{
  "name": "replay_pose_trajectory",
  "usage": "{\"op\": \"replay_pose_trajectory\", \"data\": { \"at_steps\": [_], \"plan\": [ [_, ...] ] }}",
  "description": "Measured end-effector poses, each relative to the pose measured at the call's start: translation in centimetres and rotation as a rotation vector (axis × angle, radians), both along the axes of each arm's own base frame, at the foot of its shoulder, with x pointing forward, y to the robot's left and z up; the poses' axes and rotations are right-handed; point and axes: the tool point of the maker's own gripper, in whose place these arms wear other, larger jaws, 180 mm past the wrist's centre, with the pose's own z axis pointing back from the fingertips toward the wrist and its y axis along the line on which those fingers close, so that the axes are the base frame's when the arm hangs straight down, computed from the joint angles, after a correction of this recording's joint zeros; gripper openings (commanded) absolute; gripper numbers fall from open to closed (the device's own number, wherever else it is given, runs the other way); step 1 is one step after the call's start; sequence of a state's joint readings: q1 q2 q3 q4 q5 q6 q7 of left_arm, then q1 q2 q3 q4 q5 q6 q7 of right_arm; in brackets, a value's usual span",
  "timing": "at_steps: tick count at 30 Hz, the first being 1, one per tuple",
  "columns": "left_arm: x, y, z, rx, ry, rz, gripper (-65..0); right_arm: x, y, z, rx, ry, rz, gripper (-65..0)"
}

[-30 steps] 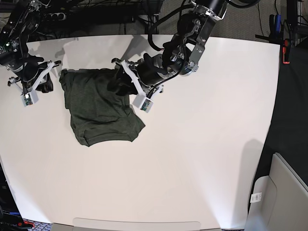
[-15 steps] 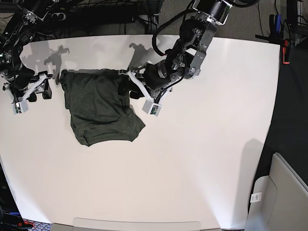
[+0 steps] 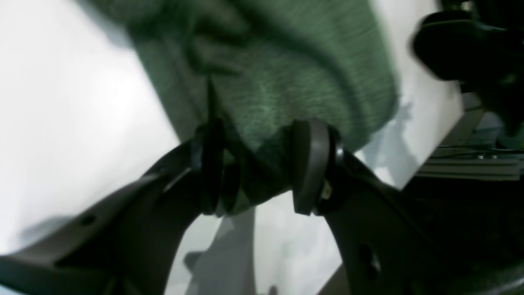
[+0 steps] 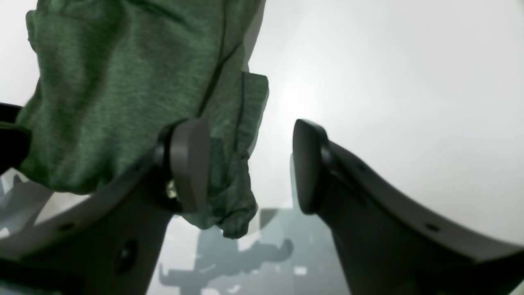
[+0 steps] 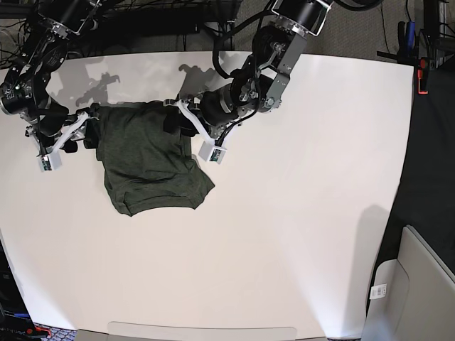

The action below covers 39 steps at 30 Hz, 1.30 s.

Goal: Fold the T-shirt properly
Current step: 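Hold both corners and lift the edge slightly to straighten the bundle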

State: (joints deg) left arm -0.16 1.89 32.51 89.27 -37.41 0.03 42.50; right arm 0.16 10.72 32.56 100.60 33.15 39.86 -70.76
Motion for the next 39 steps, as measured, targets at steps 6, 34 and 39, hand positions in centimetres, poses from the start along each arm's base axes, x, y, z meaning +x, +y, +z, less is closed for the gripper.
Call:
{"op": "replay_pose_trajectory", "data": {
  "at_steps": [6, 34, 39],
  "plan": [
    [0.4, -0.6, 0.8, -0.024, -0.039, 0.008, -50.3, 0.4, 0.9, 0.8, 0.06, -0.04, 0.019, -34.7],
    [-0.1, 2.2, 0.2, 0.011, -0.047, 0.032, -65.0, -1.1, 1.9, -3.1, 0.187, 0.081, -0.001, -34.7],
    [-0.2, 2.2, 0.1, 0.012, -0.043, 0.032, -65.0, -1.2, 2.3, -4.1, 0.218, 0.108, -0.008, -34.7]
  ]
}}
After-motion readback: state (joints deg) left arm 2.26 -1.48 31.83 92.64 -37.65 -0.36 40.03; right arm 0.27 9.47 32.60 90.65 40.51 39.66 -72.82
